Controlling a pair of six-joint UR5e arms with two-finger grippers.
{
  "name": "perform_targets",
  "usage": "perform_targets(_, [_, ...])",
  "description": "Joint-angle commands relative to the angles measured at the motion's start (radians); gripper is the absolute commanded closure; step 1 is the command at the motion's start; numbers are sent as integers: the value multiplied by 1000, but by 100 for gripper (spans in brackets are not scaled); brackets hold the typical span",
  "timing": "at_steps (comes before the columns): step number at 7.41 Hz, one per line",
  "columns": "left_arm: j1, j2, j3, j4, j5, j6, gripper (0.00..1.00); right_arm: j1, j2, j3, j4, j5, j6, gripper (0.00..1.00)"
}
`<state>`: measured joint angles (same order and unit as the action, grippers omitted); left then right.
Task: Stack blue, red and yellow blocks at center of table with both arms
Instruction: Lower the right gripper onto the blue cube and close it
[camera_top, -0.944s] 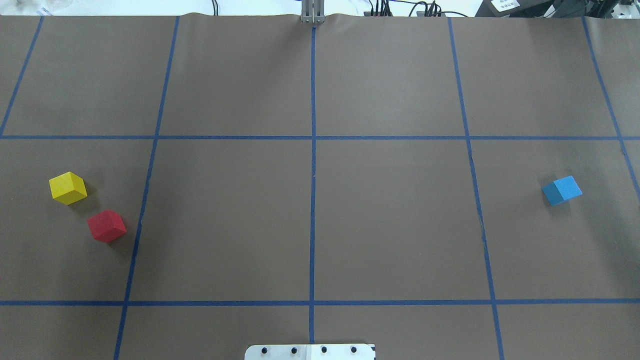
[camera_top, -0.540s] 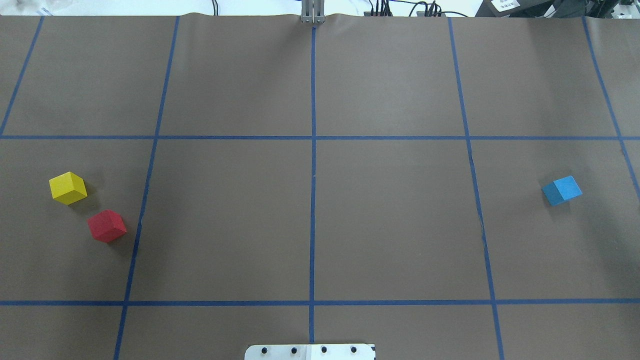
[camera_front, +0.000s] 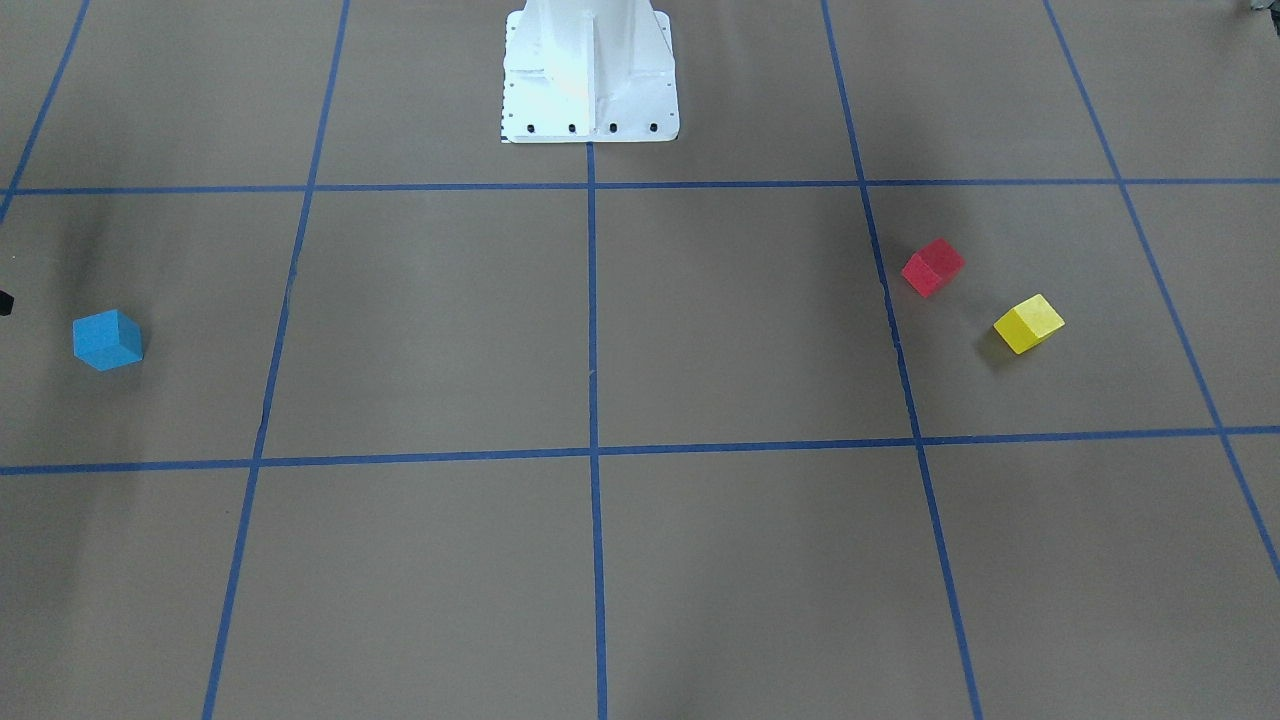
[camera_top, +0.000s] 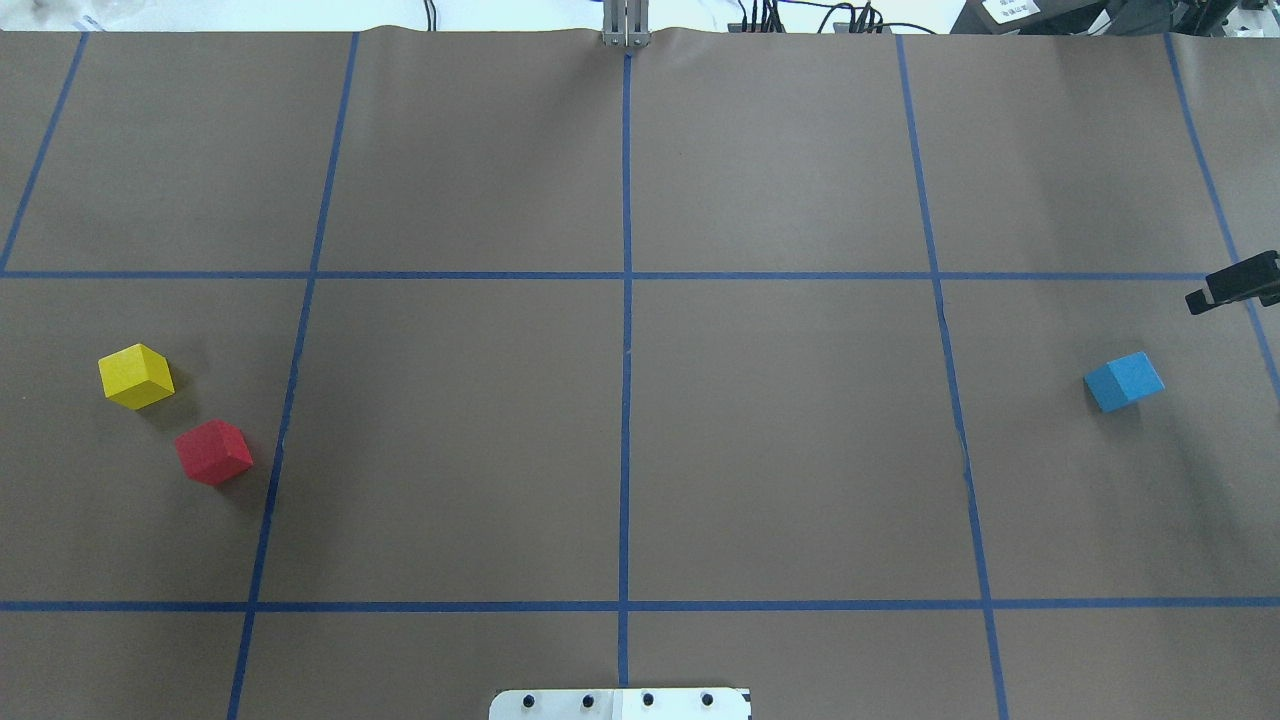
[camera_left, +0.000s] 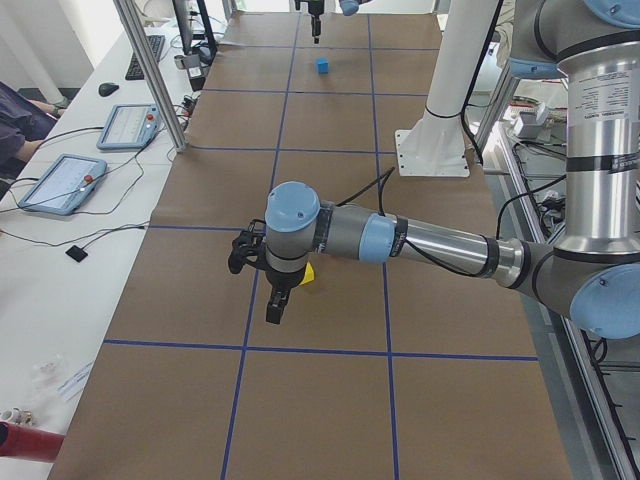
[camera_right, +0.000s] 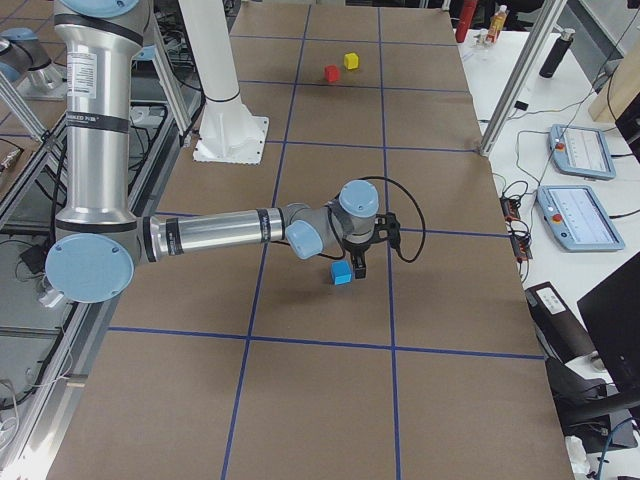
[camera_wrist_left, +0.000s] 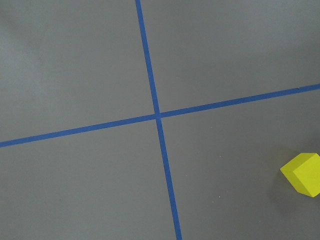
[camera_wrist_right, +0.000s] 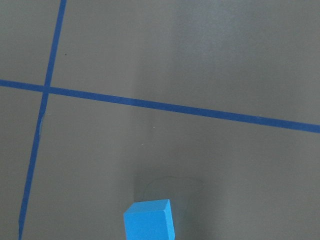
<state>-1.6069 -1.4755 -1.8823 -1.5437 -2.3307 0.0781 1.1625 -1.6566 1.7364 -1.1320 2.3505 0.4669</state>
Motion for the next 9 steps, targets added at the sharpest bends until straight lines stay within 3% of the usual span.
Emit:
perform_targets(1, [1,-2,-6,1,1,-1,0,-93,-5,-34,31,-40,18,1])
perform_targets(9, [1,-12,-8,2,1,-4,0,-176,20,-103,26,-114,-2,1])
